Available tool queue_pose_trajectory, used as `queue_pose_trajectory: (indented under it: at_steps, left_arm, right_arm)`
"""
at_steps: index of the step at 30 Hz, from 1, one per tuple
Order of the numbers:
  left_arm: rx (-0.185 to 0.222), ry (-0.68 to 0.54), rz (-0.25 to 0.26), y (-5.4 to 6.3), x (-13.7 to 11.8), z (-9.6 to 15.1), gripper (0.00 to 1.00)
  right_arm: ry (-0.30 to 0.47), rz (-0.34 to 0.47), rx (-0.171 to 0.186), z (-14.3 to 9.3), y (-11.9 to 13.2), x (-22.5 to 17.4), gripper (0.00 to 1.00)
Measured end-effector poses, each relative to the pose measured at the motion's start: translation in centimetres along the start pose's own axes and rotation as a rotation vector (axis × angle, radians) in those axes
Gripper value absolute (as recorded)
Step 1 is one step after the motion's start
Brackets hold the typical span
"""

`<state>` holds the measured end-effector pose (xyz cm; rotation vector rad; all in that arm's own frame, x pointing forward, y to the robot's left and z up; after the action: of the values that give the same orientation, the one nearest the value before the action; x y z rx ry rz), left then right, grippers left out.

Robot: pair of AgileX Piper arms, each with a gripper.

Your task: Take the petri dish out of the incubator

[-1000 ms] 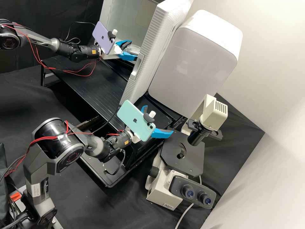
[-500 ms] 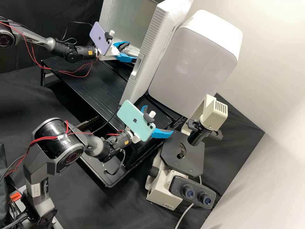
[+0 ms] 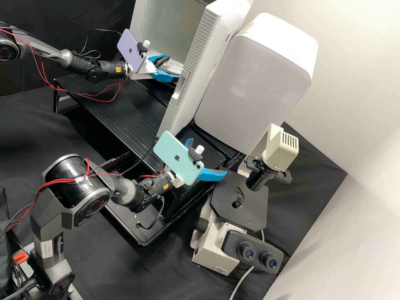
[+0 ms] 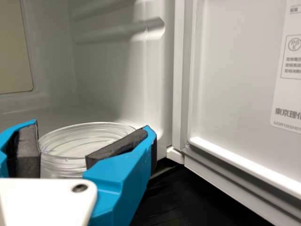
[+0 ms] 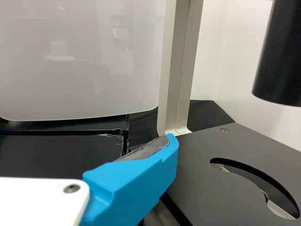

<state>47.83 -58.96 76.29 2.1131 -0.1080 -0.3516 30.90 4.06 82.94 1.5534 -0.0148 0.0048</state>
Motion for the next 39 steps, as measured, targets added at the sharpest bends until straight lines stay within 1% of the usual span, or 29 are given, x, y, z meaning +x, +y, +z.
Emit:
queue_pose_trajectory:
  at_steps: [2,13,17,21,22,25,30,36,39]
  left_arm:
    - [-0.002,0.0,0.004,0.3,0.1,0.1,0.0]
    - [-0.008,-0.01,0.065,2.4,0.6,0.5,0.0]
    - [-0.008,-0.009,0.073,2.8,0.7,0.5,0.0]
    - [-0.008,-0.006,0.069,2.6,0.8,0.3,0.0]
    - [-0.008,-0.004,0.061,2.3,0.9,0.3,0.0]
    - [-0.008,-0.003,0.055,2.0,1.0,0.2,0.0]
    - [-0.024,-0.002,0.05,1.9,1.0,0.1,0.0]
    - [-0.024,0.002,0.043,1.4,1.7,-0.1,0.0]
    - [-0.026,0.011,0.026,1.0,2.0,-0.4,0.0]
  right_arm:
    - [0.0,0.0,0.0,0.0,0.0,0.0,1.0]
    - [0.0,0.0,0.0,0.0,0.0,0.0,1.0]
    - [0.0,0.0,0.0,0.0,0.0,0.0,1.0]
    - [0.0,0.0,0.0,0.0,0.0,0.0,1.0]
    - [0.0,0.0,0.0,0.0,0.0,0.0,1.0]
    - [0.0,0.0,0.0,0.0,0.0,0.0,1.0]
    - [0.0,0.0,0.0,0.0,0.0,0.0,1.0]
    - [0.0,0.0,0.0,0.0,0.0,0.0,1.0]
    - [0.0,0.0,0.0,0.0,0.0,0.0,1.0]
